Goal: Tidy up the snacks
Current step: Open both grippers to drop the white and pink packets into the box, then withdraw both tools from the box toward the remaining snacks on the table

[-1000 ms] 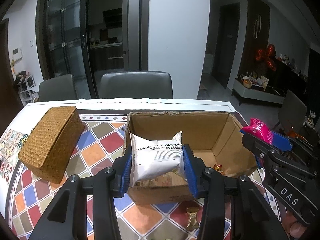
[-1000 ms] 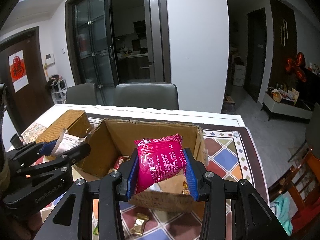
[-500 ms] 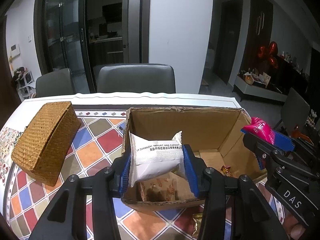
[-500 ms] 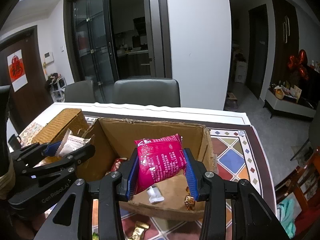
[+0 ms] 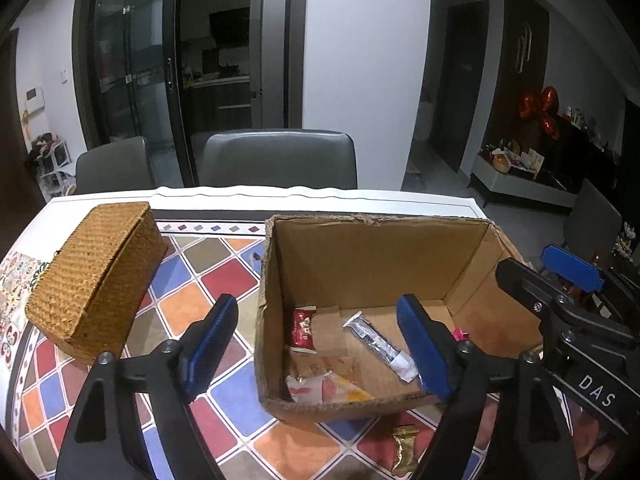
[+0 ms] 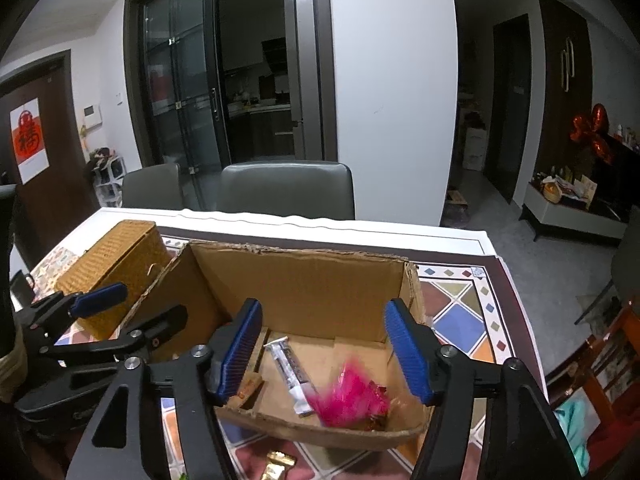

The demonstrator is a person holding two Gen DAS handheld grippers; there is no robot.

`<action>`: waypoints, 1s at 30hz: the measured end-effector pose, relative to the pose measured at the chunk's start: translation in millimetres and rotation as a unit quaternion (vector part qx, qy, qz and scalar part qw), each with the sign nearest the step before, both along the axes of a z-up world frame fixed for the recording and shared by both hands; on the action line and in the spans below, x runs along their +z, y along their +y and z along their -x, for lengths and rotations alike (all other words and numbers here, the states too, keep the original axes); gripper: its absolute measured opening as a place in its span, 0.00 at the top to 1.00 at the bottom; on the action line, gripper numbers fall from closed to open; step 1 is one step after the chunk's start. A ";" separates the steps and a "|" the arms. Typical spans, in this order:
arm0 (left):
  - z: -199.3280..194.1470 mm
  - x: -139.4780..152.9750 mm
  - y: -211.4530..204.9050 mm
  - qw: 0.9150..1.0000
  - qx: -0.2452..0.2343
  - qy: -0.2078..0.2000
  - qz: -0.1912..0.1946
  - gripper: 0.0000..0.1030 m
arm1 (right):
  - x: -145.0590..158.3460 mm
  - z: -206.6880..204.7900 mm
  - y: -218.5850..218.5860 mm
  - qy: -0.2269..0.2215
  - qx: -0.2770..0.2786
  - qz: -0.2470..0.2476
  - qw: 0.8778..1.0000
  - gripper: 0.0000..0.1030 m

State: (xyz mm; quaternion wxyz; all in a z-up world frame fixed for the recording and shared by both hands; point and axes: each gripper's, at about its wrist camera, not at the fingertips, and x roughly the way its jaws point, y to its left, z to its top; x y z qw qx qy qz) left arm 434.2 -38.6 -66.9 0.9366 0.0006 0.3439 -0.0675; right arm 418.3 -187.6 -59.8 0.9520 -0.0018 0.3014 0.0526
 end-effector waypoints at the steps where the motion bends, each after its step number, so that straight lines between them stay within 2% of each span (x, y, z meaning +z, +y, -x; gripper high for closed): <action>1: 1.0 1.1 0.6 1.000 0.000 0.000 0.002 0.20 | 0.9 0.1 -0.1 -0.001 -0.001 0.001 1.000 0.36; 30: 76.8 46.4 -2.2 0.999 -0.008 -0.039 0.000 0.20 | 45.6 71.5 -6.8 -0.040 -0.013 0.008 0.999 0.36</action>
